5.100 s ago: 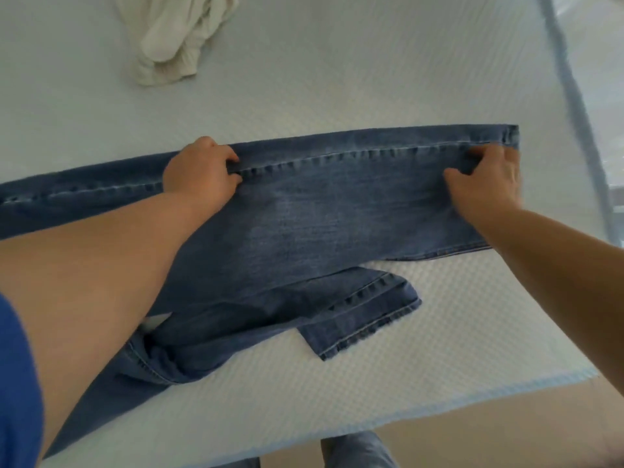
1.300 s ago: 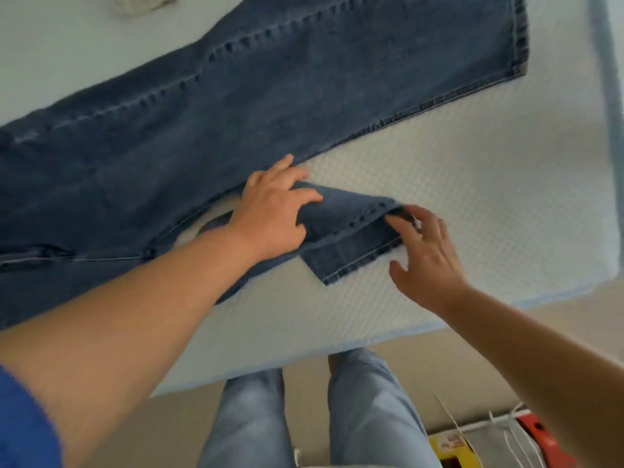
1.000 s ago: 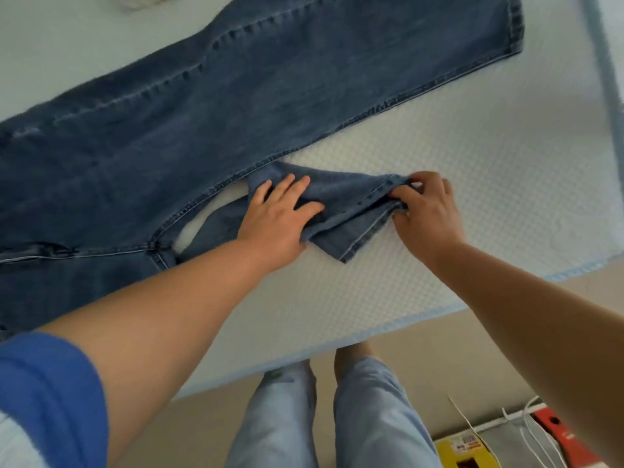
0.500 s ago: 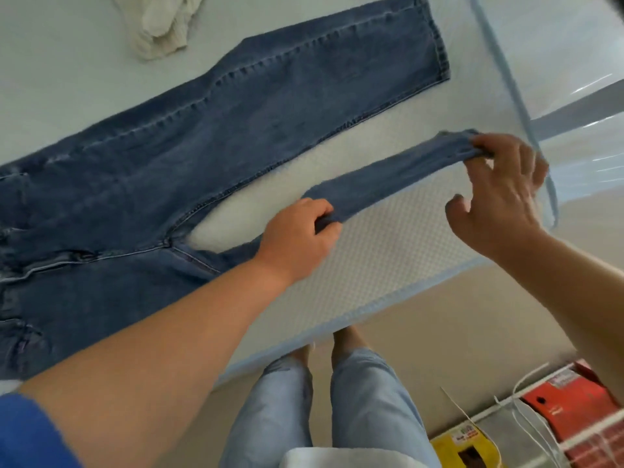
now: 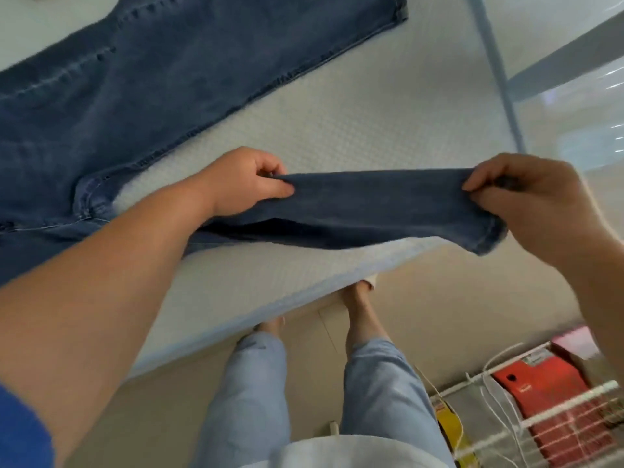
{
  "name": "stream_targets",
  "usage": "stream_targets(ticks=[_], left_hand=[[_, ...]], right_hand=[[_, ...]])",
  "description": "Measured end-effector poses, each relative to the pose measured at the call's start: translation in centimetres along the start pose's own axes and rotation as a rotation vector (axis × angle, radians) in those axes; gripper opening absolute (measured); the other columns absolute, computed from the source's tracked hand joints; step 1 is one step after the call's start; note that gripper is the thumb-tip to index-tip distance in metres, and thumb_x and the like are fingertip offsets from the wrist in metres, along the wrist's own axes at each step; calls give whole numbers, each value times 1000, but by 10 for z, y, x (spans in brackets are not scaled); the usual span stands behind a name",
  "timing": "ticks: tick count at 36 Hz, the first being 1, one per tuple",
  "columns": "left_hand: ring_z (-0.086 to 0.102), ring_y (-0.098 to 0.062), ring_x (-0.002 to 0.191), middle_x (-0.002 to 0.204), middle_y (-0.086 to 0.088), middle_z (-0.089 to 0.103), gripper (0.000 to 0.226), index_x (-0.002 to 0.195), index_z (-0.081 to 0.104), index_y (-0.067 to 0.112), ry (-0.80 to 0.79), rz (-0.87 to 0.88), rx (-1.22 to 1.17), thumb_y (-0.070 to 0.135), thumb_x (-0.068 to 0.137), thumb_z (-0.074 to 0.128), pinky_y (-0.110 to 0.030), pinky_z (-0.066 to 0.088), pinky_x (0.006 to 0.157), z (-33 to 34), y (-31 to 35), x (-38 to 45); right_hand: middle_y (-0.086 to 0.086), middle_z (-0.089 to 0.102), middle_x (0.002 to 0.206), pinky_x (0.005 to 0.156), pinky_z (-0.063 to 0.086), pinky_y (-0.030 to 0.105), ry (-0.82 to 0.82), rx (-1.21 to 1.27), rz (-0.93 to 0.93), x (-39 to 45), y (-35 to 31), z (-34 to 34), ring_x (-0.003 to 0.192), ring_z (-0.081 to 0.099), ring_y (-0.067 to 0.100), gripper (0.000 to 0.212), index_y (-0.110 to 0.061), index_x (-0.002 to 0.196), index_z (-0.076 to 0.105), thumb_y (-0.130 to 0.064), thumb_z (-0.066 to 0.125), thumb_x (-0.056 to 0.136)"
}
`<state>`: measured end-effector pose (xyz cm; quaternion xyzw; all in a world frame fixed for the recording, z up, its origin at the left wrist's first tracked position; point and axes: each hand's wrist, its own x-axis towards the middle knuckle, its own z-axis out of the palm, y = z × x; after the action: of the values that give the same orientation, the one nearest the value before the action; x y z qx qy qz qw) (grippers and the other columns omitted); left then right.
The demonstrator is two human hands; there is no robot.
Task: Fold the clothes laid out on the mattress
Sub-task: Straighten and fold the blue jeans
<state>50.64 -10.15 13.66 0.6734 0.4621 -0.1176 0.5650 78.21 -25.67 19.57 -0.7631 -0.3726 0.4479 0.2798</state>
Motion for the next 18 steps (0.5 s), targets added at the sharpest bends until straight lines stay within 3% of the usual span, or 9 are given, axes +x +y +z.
stream_targets(ticks=[3,6,8,10,12,13,15,18], left_hand=[[49,2,53,57,14,59,17,67,64,21,75,-36,-44,22,84,66,-11,38,53,-2,7,20],[51,-7,65,72,7,60,12,74,63,23,237,-70,103,29,84,65,-23,38,61,7,5,50],[52,-13,82,90,5,61,10,91,63,24,322,-130,240,32,84,62,-25,36,71,20,3,65],[52,-18,98,108,0,57,27,108,61,22,407,-151,317,32,83,61,-26,37,80,34,-1,73],[50,-23,107,114,-6,55,32,112,61,18,533,-76,377,29,81,62,-27,36,85,47,-1,69],[50,-25,106,111,-8,56,30,109,63,17,572,-11,395,26,80,63,-25,35,84,53,0,64],[53,-27,99,101,-9,59,25,101,67,14,522,107,409,24,78,67,-25,34,83,68,-1,49],[55,-25,98,100,-4,62,33,103,69,19,262,121,502,37,74,70,-34,38,89,89,-12,27]], right_hand=[[-16,61,56,54,42,11,-123,182,104,42,0,-21,56,53,0,45,-32,56,69,5,59,78],[-13,60,55,51,43,12,-129,145,177,88,17,-13,52,52,0,43,-25,55,66,9,57,81],[-7,57,61,46,40,11,-76,41,204,115,36,-1,48,47,0,35,-24,63,61,5,59,82],[-4,55,67,42,38,11,-20,-137,192,133,55,9,47,46,4,31,-27,65,59,-2,60,83],[0,61,78,51,43,17,11,-314,150,139,73,15,56,52,6,24,-27,72,63,-8,58,85],[4,63,92,61,44,20,32,-387,108,138,80,16,70,57,10,18,-25,80,66,-11,56,87],[7,52,121,80,39,25,104,-502,-17,124,88,15,99,54,21,16,-18,98,69,-18,55,90],[18,51,124,90,41,45,152,-711,-383,93,93,8,112,48,39,18,-9,100,67,-12,57,86]])
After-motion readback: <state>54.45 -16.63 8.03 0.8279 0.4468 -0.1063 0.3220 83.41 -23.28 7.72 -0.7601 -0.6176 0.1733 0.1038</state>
